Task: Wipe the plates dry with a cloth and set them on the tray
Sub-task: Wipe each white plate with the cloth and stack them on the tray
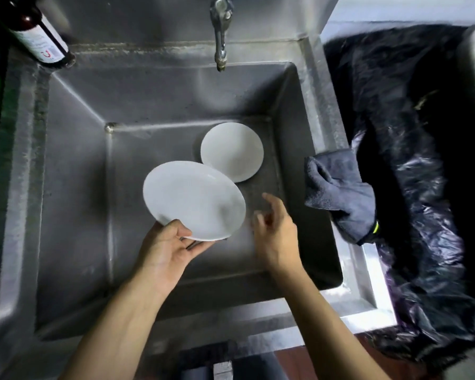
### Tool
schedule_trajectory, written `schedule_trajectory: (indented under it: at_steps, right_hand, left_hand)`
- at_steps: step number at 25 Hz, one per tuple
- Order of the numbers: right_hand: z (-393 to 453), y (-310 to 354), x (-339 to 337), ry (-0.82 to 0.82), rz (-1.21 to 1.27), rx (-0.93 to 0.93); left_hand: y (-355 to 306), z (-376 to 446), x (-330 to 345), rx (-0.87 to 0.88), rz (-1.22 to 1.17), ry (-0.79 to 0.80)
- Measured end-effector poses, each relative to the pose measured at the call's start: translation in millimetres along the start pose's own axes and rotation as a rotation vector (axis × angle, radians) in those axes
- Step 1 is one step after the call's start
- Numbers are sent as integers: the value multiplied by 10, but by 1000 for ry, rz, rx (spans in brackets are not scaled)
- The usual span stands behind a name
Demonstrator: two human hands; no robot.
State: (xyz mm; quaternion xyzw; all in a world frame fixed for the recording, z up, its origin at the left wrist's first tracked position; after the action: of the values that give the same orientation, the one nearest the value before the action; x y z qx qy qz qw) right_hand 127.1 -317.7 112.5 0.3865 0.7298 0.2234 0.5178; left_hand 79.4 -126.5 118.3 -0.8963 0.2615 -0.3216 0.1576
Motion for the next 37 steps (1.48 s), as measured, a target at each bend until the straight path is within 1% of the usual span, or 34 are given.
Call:
schedule_trajectory:
  at_steps: [2, 3, 5, 6, 7, 9, 11, 12, 14, 19, 23, 27, 28, 30, 32, 33, 34, 36, 37]
  right_hand:
    - [102, -21, -394, -153, -157, -237]
    - [173, -52, -598, -216, -233, -313]
    - [343, -159, -978, -329, -395, -390]
    - [419, -240, -1134, -349, -477, -392]
    - [486, -331, -1258, -327, -544, -371]
    - [581, -528, -1419, -192, -613, -327]
    - [645, -694, -1473, -60, -583, -315]
    - [672, -750, -1471, -20, -554, -312]
    - [708, -824, -1459, -3, -535, -313]
    - [735, -942, -1390, -125, -585, -431]
    - [756, -861, -1337, -219, -593, -349]
    - [758, -833, -1483, -368, -624, -256]
    - [735, -844, -1489, -375, -619, -219]
    - [692, -910, -1432, -313, -529, -206]
    - [700, -982, -1407, -183, -322, -247]
    - [724, -977, -1439, -136, -215, -216]
    - [729, -947, -1474, -137, -128, -145]
    - [695, -843, -1486, -269, -2, 1]
    - [656, -751, -1487, -345, 54, 24]
  left_hand:
    - [-43, -106, 73, 3, 60, 15]
    - [-64, -167, 118, 6, 100, 27]
    - [-100, -288, 229, 18, 166, 50]
    - [-112, -348, 283, 24, 187, 55]
    - [-120, -405, 341, 27, 202, 61]
    - [-123, -521, 453, 32, 223, 64]
    - [-124, -631, 555, 34, 235, 57]
    - [-122, -682, 597, 34, 238, 51]
    - [-113, -786, 673, 39, 247, 37]
    - [-74, -1018, 820, 71, 261, 21]
    - [-89, -1155, 852, 109, 260, 10]
    - [-105, -1189, 900, 106, 254, 20]
    - [-109, -1185, 927, 100, 260, 22]
    - [-118, -1172, 984, 92, 274, 16]
    - [-137, -1169, 1023, 88, 285, 15]
    - [-162, -1171, 1033, 88, 296, 22]
    - [-189, -1181, 1036, 86, 311, 33]
    - [-266, -1220, 1029, 90, 354, 51]
    - [-302, -1243, 1025, 93, 374, 54]
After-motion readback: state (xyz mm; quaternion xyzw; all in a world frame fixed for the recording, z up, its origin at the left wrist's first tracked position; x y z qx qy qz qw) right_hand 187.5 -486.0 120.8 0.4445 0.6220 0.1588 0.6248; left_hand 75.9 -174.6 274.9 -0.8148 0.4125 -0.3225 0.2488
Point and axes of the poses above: each hand's wrist, its own z-axis towards the middle knuckle, its own x-axis out of the palm, y = z × x, the point moved 1 cm from there along z, towards the middle knuckle, and after that the axes turned 4 degrees about -z, right-handed, at the moved point
